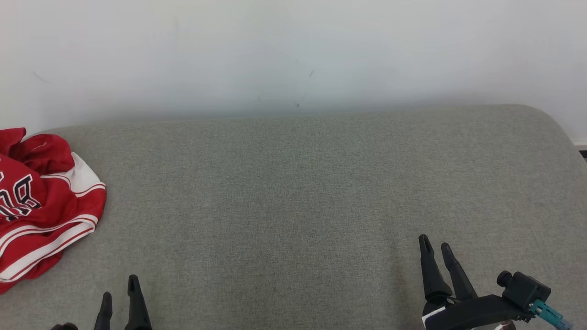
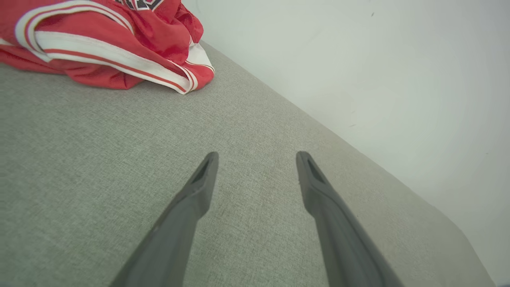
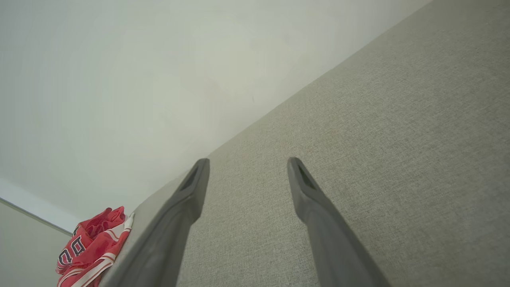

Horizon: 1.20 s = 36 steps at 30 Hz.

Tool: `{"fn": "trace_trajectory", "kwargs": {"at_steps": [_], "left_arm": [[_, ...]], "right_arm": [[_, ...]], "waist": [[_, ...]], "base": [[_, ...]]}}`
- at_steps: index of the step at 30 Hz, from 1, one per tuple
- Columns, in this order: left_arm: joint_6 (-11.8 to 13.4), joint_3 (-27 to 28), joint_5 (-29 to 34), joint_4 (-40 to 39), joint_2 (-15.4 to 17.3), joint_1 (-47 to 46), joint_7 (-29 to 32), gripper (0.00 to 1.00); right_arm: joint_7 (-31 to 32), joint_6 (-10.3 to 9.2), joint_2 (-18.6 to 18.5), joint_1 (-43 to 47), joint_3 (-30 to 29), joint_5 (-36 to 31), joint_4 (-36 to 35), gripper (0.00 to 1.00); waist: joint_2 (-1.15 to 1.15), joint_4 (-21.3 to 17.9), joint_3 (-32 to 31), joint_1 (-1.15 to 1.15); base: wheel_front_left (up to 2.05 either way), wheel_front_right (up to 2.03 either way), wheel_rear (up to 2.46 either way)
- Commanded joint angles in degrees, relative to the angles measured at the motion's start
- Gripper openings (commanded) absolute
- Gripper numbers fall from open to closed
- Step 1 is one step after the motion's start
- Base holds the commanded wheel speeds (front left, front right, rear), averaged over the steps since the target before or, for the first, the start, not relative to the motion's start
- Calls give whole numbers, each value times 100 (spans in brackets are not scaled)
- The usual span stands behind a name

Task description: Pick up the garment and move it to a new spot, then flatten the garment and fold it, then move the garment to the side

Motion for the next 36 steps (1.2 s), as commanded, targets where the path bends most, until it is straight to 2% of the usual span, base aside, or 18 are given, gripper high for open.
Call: {"fn": "trace_trajectory", "kwargs": {"at_steps": [1,11,36], "left_arm": [[50,-11,309,-104,43,47,-79,100],[83,-113,933,-198,95,167,-226,100],[-171,-261,2289,-363,149,430,-572,100]], "right_arm": [[-78,-6,-8,-17,51,-296,-90,100],[-227,-6,-9,38,137,-905,-113,100],[-573,-9,-9,165,204,-2352,-129,100]], "waist": [[0,2,-6,-1],[0,-1,-39,-1],[0,-22,-32,-1]], "base": [[0,0,0],[0,0,0],[0,0,0]]}}
